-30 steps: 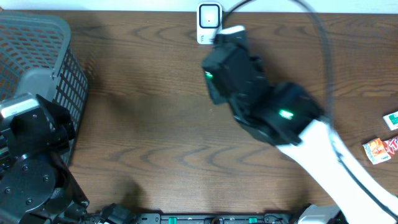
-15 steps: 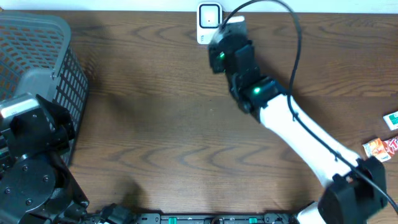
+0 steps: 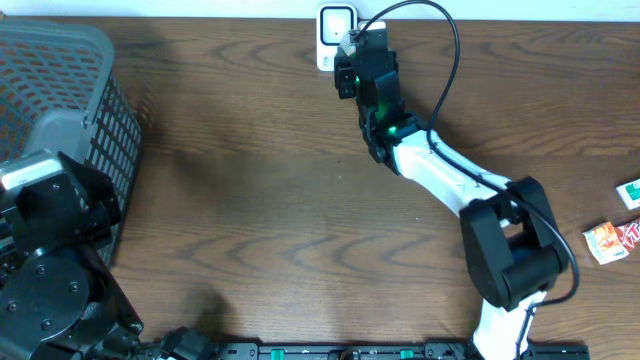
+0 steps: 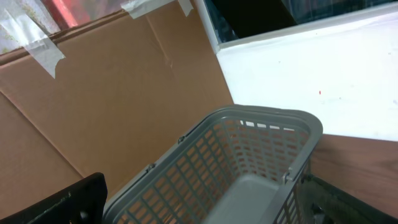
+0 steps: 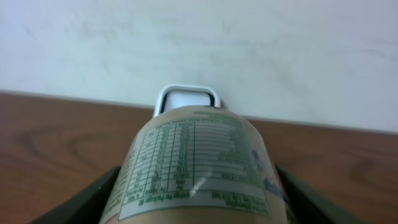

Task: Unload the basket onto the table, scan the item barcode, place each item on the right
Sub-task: 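Hold the jar's label against the white scanner face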

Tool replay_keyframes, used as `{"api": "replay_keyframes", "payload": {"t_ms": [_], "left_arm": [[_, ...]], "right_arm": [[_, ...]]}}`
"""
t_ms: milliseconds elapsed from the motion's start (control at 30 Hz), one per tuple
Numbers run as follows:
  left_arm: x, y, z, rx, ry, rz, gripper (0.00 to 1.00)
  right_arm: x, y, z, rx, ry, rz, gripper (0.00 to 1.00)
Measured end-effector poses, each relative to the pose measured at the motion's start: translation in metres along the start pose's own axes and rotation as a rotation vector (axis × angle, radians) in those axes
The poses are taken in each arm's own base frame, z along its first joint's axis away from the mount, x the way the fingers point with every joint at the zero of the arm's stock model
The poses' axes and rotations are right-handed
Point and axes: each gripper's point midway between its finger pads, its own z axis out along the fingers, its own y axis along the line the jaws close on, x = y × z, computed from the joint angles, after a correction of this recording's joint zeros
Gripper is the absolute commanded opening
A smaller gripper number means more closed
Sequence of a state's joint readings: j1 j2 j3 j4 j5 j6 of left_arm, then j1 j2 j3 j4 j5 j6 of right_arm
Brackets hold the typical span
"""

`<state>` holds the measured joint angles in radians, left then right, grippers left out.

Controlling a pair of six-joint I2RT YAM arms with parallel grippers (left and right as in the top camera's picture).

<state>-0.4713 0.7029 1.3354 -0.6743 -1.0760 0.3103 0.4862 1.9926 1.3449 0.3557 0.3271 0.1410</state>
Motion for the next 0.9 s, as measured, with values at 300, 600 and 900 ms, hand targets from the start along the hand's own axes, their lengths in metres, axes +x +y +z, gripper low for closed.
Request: {"api": "replay_keyframes", "payload": {"t_ms": [300, 600, 900], "left_arm": [[0.000, 0.000, 0.000, 0.000, 0.000, 0.000, 0.98], [0.000, 0.000, 0.000, 0.000, 0.000, 0.000, 0.98], [0.000, 0.000, 0.000, 0.000, 0.000, 0.000, 0.98]], "right_arm": [[-0.011, 0.007, 0.023, -0.019, -0.203, 0.016, 0.55], [0.017, 0.003, 0.068, 0.010, -0.140, -0.026, 0.57], [-0.013, 0.002, 0.093, 0.026, -0.186, -0.011, 0.57]]}}
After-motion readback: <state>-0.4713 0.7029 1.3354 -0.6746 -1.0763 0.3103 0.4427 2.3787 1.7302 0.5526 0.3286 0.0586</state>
